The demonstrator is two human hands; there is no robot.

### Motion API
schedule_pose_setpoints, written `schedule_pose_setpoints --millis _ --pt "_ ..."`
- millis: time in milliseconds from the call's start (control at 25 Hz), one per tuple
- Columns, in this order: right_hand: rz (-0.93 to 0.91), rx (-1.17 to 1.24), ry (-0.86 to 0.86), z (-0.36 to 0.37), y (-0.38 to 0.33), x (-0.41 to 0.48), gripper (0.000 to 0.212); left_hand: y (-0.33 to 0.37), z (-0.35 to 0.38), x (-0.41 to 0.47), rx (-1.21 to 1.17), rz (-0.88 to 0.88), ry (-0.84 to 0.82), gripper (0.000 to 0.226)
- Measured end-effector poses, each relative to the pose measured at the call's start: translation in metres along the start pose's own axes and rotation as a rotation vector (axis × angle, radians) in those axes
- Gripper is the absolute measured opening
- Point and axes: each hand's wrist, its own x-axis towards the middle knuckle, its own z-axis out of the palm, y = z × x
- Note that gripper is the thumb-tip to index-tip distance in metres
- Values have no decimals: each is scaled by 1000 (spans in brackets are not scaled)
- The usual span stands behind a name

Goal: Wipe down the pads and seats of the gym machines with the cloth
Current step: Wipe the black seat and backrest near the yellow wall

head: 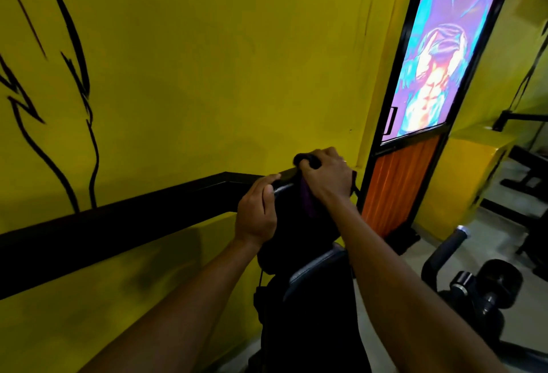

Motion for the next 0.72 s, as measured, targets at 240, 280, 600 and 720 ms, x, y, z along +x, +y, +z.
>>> schedule_pose_setpoints --millis 240,280,600,720 --pt "-185 28 27 10 -14 -25 47 -2 -1 1 12 2 -6 50" --pt "-114 29 28 6 0 -14 49 -2 -1 1 -4 0 -14 49" --pt "4 224 176 29 -33 -60 45 -7 -3 4 -94 46 -59 48" --pt "5 349 226 38 -18 -96 49 -6 -5 4 -70 52 -102 48"
